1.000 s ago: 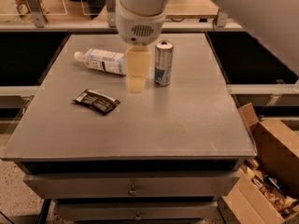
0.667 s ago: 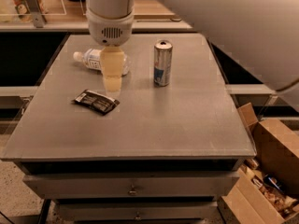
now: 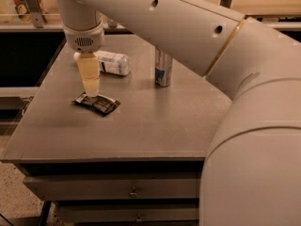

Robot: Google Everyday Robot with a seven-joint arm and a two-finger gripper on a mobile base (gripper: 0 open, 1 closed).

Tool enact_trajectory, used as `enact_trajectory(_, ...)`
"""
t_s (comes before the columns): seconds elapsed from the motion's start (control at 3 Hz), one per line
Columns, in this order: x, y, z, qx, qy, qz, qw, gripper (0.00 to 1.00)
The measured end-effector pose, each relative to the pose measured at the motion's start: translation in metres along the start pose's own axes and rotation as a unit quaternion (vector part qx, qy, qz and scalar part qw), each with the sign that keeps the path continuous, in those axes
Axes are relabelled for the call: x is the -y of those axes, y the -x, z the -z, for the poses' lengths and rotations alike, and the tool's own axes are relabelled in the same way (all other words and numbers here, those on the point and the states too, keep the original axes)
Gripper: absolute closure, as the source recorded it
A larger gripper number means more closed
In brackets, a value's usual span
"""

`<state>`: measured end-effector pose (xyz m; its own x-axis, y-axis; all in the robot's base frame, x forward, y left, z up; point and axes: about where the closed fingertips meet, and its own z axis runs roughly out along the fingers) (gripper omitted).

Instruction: Pick blue plastic bottle

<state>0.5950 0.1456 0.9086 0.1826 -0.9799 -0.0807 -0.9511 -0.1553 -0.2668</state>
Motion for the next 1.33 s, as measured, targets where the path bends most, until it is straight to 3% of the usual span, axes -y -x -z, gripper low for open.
enact_trajectory(0.33, 0.019, -0.006, -0.013, 0.002, -0.006, -0.016, 0.9998, 0.0)
enact_trajectory(0.67, 0.053, -0.015, -0.032, 0.0, -0.012, -0.037, 0.9992, 0.0)
enact_trajectory(1.33, 0.103, -0.027, -0.071, -0.007, 0.009, -0.077, 0.997, 0.0)
